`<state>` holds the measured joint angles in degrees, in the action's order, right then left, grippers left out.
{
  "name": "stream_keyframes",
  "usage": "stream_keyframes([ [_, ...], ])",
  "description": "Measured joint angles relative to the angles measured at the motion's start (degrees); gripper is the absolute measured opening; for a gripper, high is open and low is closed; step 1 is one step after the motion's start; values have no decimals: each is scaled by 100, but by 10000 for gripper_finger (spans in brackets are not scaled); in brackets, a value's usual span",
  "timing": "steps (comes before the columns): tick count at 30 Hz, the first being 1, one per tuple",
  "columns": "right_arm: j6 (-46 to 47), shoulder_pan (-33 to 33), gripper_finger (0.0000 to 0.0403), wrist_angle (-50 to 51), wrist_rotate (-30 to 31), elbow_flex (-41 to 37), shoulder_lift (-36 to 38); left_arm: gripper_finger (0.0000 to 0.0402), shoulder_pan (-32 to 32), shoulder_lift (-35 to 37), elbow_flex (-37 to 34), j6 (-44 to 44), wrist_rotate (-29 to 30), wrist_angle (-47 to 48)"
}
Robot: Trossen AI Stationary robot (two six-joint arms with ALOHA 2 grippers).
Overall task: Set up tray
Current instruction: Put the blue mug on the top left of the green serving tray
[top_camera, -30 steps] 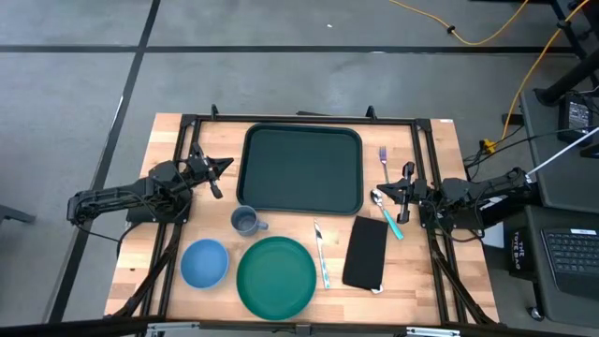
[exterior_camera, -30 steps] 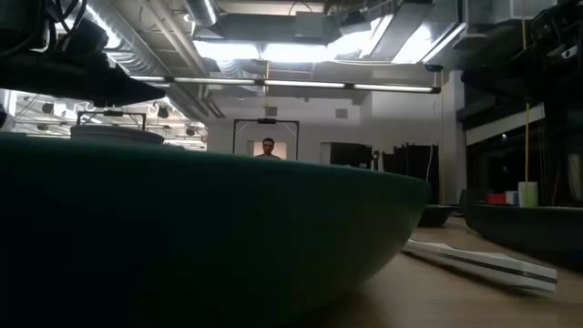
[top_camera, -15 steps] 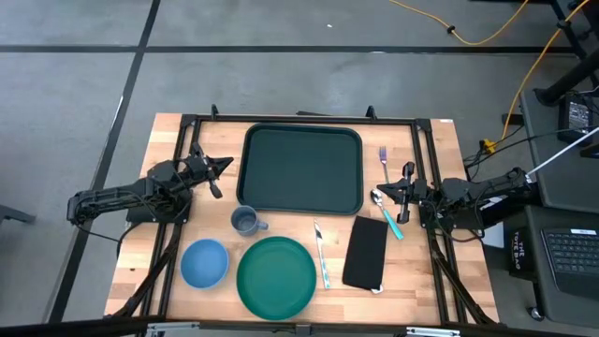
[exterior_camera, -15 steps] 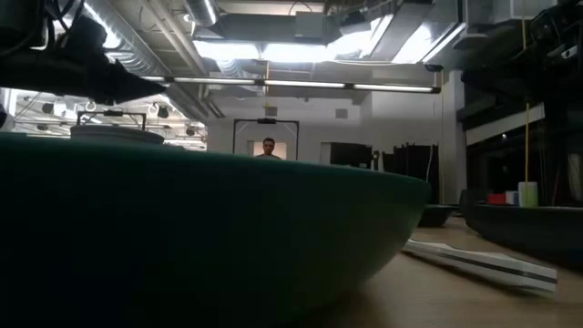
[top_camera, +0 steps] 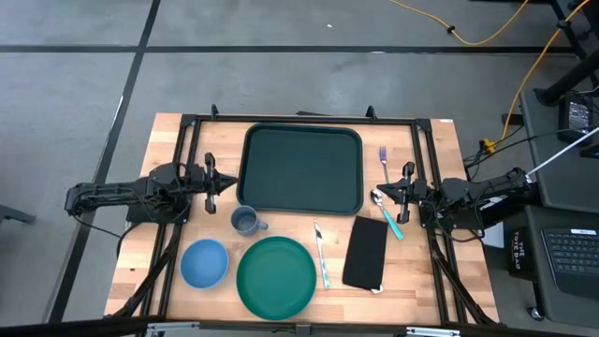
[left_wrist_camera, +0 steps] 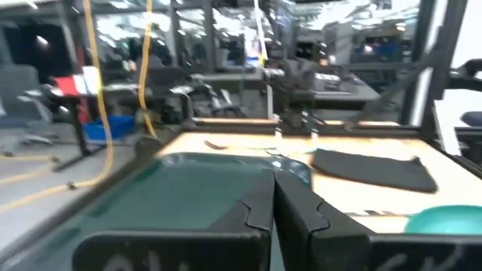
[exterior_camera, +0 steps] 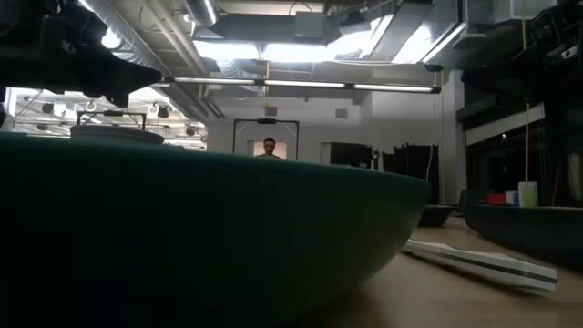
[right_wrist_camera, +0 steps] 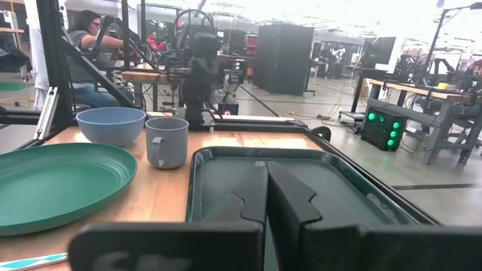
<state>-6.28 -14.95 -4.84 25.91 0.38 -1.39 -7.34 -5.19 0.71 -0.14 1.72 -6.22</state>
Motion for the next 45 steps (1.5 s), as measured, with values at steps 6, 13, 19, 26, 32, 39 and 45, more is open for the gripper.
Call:
stream_keyframes([
  [6,0,1,10,0,2,0,0,2,527,-538,92,-64,428,1],
  [13,703,-1,10,-9,7,0,0,1,1123,-1374,576,-64,724,-14],
  [19,1316,-1,10,-9,15,0,0,1,1634,-2289,940,-87,1251,-2],
  [26,1507,1,10,-8,298,0,0,1,2270,-3381,1607,-232,1463,79],
  [32,1502,1,10,-7,297,0,0,1,2775,-4324,2673,-928,1920,1447],
  [39,1504,1,10,-4,299,2,0,2,3123,-5410,4023,-1932,2039,3016],
  [45,1503,1,10,-4,297,1,0,2,3338,-6261,5096,-2597,1854,4177],
])
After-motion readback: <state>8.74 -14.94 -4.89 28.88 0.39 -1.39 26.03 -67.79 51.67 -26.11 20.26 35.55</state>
